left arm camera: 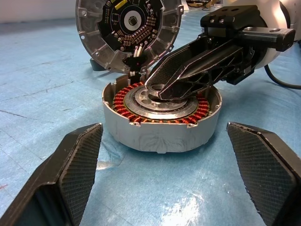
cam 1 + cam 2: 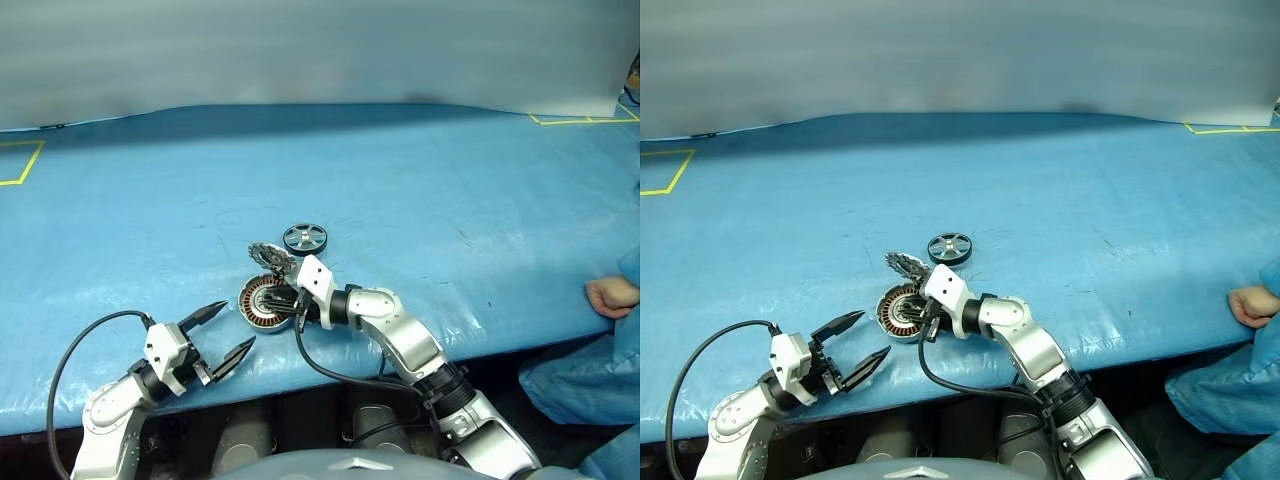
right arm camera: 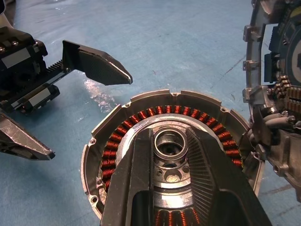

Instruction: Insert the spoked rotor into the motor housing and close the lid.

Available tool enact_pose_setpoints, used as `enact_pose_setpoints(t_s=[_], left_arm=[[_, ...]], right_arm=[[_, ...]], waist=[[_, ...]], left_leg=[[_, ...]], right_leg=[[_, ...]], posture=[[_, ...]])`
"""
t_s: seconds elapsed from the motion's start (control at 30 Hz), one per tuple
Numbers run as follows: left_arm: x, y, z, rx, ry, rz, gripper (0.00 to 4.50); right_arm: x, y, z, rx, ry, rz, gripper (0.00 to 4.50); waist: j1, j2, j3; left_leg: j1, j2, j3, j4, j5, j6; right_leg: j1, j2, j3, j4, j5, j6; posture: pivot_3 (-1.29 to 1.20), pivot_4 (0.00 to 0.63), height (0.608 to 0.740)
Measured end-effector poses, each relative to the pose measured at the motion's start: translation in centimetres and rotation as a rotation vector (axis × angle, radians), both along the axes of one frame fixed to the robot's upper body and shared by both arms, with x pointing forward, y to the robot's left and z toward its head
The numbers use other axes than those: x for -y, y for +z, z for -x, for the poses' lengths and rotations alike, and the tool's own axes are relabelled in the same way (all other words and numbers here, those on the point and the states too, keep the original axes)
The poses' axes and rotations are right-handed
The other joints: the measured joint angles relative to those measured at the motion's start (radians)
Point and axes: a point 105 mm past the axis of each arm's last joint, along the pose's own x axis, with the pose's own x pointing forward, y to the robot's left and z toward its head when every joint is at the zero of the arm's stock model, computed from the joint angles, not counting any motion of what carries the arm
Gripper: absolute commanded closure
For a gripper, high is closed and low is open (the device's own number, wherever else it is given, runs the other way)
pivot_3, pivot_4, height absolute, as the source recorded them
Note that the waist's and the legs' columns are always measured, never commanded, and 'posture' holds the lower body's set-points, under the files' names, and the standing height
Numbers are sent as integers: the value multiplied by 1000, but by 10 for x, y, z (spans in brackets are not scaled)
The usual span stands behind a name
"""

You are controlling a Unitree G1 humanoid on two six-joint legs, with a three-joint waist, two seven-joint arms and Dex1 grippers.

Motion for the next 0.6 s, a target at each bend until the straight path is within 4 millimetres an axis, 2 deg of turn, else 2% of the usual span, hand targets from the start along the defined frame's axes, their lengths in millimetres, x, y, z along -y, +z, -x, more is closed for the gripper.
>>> enact_pose_setpoints(t_s=[0.6], left_arm=[[1, -3, 1, 1, 5, 1, 0]], right_arm=[[-4, 3, 2, 1, 12, -28, 3105]], waist=[[0, 0, 0]], left_leg=[[0, 0, 0, 0, 0, 0]], right_leg=[[0, 0, 0, 0, 0, 0]], posture=[[0, 150, 740]])
